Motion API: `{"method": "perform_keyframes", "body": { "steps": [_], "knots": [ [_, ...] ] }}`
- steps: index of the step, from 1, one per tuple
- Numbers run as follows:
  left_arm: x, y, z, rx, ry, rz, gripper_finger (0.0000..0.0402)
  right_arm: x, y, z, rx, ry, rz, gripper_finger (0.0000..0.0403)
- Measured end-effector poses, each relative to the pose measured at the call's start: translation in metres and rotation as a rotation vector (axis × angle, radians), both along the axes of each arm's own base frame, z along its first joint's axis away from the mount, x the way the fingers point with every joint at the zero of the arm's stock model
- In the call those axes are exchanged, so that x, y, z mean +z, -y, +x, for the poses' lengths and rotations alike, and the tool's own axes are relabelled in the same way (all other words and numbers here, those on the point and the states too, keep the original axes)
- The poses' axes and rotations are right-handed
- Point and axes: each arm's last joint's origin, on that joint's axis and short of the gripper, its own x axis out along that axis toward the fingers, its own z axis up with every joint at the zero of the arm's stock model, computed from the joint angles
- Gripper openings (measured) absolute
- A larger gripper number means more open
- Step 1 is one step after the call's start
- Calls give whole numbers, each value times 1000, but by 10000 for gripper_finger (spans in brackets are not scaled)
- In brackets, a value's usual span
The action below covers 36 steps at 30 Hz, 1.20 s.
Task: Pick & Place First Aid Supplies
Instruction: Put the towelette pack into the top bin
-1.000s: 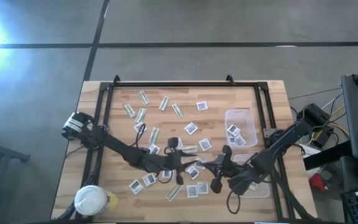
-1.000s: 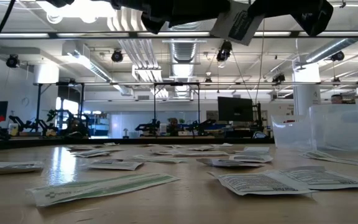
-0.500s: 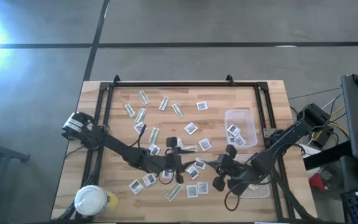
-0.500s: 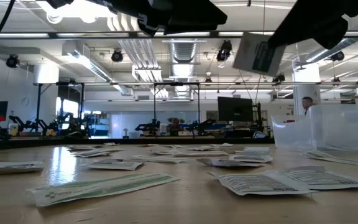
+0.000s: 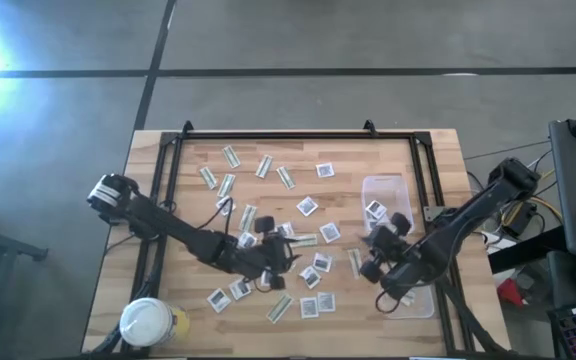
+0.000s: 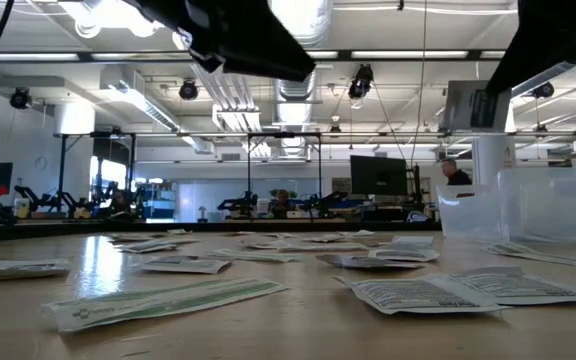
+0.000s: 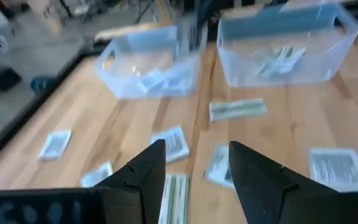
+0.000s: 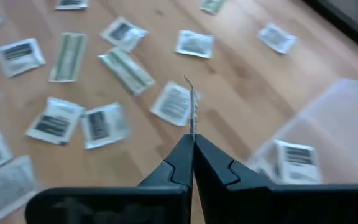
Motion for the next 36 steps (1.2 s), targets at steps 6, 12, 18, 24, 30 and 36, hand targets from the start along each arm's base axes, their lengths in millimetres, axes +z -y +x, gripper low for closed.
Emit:
{"method": "perform_keyframes", "body": {
  "steps": [6, 12, 18, 24, 30, 36],
  "knots": [
    [-5, -3, -7, 41, -75, -45, 172, 18, 22, -24, -78, -8, -17, 8],
    [-10, -1, -6, 0, -104, -65, 172, 33, 45, -40, -152, -6, -15, 8],
    [-11, 1, -6, -51, -125, -95, 171, 42, 69, -49, -238, -32, -24, 8],
    [-11, 1, -6, -53, -126, -103, 171, 40, 88, -49, -293, -149, 25, 8],
    [-11, 1, -6, -53, -125, -104, 170, 28, 103, -47, -331, -278, 86, 8],
    [-11, 1, -6, -53, -125, -104, 170, 11, 113, -47, -337, -388, 211, 8]
  ]
}}
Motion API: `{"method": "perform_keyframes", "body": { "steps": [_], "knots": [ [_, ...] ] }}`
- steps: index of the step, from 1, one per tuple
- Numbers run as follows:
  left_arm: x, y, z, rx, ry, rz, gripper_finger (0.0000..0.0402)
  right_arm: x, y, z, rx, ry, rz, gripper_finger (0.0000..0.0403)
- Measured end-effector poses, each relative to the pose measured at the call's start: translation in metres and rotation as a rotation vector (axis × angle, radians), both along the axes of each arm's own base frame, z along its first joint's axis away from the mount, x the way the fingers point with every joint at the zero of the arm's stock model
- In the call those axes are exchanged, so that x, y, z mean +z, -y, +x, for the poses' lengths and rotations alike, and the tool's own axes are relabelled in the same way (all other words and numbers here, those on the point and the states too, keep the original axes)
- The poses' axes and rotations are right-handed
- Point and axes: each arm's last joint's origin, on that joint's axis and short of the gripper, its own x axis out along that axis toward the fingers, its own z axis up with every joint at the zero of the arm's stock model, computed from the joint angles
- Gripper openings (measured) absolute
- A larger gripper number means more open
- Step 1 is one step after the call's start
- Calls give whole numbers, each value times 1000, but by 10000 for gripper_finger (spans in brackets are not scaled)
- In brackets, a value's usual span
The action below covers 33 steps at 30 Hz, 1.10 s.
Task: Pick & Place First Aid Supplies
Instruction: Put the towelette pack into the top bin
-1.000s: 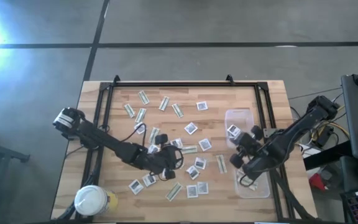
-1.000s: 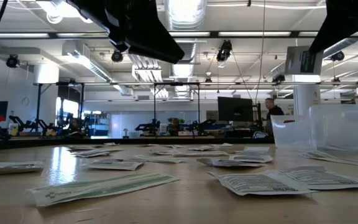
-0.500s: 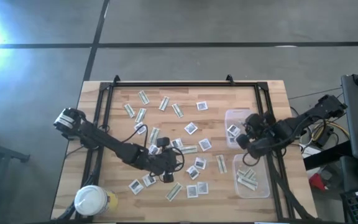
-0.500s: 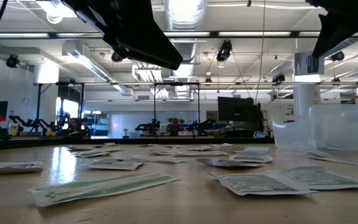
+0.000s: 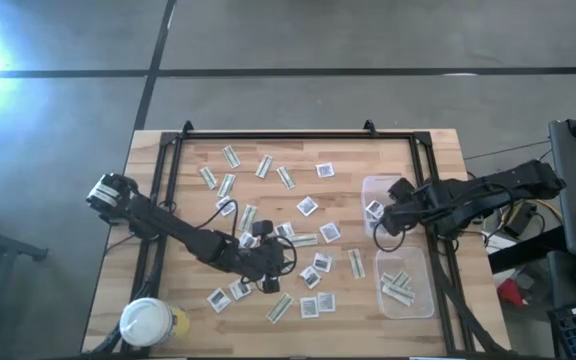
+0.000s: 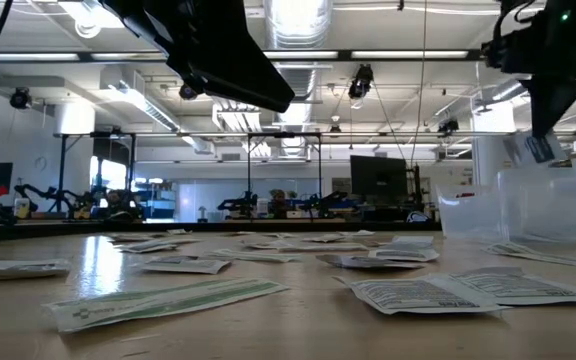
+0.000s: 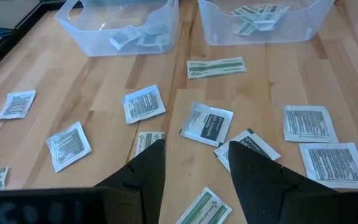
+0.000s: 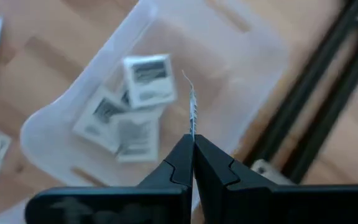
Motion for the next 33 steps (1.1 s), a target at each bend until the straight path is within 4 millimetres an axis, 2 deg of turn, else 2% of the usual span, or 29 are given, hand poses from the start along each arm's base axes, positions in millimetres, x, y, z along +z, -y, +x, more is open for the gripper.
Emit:
{"method": "perform_keyframes", "body": {
  "steps": [5, 10, 17, 33],
  "knots": [
    [0, 0, 0, 0, 0, 0, 170, -18, 3, 9, 60, 33, 145, 8],
    [0, 0, 0, 0, 0, 0, 170, -33, 9, 16, 95, 84, 162, 8],
    [0, 0, 0, 0, 1, 0, 170, -36, 16, 18, 99, 95, 200, 8],
    [0, 0, 0, 0, 1, -1, 170, -46, 16, 16, 92, 81, 213, 9]
  ]
}}
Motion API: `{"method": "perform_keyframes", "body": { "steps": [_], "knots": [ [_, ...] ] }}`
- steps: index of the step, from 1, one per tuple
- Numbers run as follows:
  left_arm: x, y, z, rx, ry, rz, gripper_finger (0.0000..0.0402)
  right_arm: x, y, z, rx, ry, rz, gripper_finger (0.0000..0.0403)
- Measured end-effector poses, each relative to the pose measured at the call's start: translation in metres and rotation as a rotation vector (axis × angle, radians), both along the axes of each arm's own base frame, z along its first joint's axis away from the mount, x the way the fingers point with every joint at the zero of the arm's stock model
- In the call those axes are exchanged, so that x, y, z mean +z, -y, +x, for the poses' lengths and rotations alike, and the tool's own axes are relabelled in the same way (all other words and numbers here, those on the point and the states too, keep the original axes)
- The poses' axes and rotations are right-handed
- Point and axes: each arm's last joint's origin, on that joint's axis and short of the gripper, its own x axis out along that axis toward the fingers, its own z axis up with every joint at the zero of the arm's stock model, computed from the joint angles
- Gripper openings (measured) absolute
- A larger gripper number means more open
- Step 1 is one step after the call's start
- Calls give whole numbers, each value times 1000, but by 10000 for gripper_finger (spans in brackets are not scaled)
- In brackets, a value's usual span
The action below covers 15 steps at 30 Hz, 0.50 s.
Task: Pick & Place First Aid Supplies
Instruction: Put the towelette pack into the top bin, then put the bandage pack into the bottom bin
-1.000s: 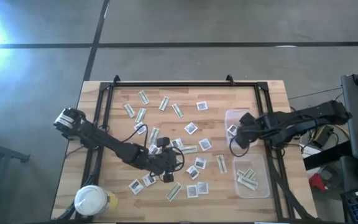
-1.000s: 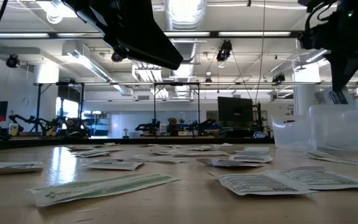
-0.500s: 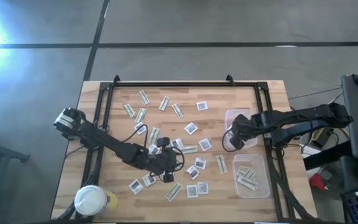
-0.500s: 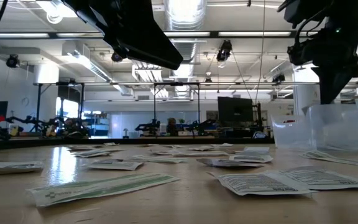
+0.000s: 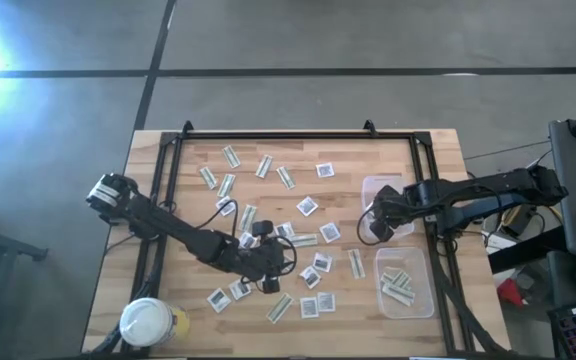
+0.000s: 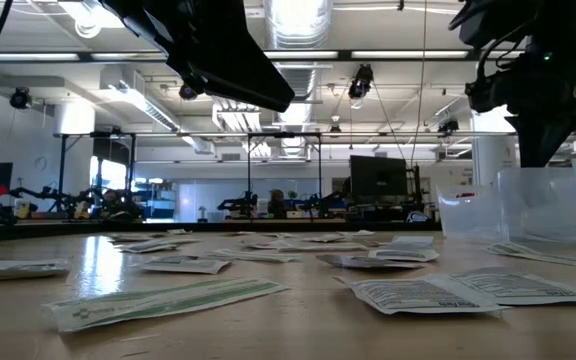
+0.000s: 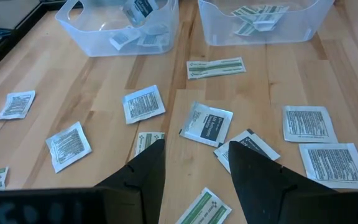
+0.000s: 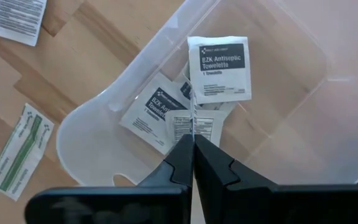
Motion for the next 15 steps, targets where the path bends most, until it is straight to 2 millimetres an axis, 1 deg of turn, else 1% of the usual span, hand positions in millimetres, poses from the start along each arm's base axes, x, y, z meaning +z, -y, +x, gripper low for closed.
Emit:
{"method": "perform_keyframes", "body": {
  "steps": [4, 6, 15],
  "knots": [
    [0, 0, 0, 0, 0, 0, 170, -1, 0, 0, -2, -2, 0, 10],
    [0, 0, 0, 0, 0, 0, 170, -1, 0, 0, -2, -2, 0, 18],
    [0, 0, 0, 0, 0, 0, 170, 0, 0, -1, 6, -7, -3, 93]
  ]
}}
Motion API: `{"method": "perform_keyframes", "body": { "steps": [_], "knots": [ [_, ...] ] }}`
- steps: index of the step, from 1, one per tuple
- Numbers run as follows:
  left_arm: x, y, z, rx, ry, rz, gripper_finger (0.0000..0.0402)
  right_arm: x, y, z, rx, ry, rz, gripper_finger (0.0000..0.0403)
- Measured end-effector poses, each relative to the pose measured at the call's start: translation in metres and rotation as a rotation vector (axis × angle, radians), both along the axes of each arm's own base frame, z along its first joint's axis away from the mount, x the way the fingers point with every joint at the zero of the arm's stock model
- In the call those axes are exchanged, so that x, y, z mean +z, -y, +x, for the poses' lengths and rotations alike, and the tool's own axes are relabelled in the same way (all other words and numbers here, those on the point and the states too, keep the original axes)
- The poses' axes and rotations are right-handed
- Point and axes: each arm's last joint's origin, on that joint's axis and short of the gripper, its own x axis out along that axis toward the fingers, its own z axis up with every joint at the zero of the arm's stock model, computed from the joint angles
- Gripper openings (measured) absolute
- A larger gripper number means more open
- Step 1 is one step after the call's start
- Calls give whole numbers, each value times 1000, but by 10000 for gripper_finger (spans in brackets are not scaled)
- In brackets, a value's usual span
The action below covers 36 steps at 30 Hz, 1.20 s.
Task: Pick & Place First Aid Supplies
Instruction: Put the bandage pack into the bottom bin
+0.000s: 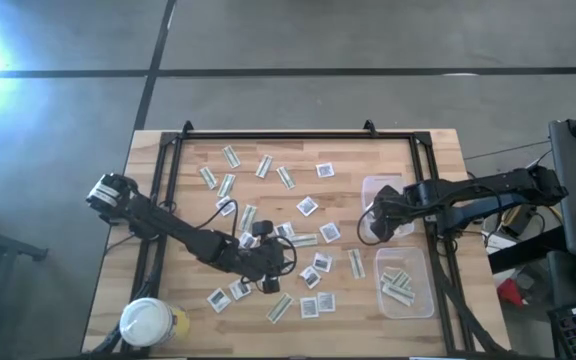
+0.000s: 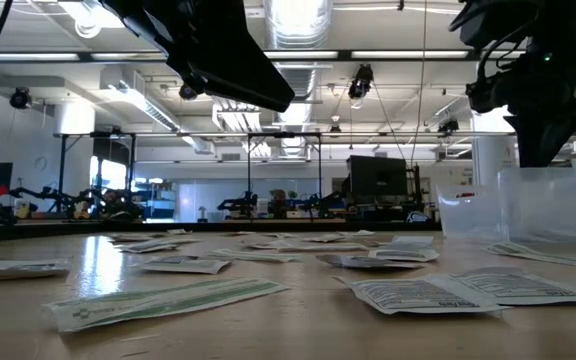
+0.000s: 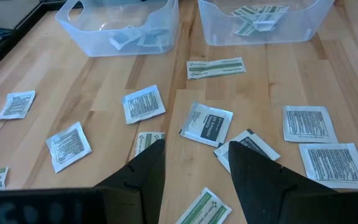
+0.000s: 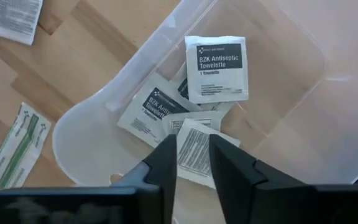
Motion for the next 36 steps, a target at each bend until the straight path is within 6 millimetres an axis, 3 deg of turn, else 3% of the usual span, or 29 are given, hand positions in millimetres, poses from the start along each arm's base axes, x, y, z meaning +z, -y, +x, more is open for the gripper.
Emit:
{"method": "perform_keyframes", "body": {
  "steps": [5, 11, 18, 27, 36],
  "knots": [
    [0, 1, 0, -2, 0, 0, 170, 11, -2, 5, 20, 33, 60, 115],
    [3, 5, -2, -13, 18, -10, 170, 39, -7, 15, 47, 137, 69, 121],
    [9, 20, -6, -59, 34, -47, 170, 65, -26, 20, 134, 236, 6, 113],
    [12, 45, -15, -121, 23, -266, 170, 65, -59, 12, 187, 271, 3, 98],
    [6, 62, -30, 2, -50, -544, 170, 65, -82, 3, 200, 304, 13, 84]
  ]
}}
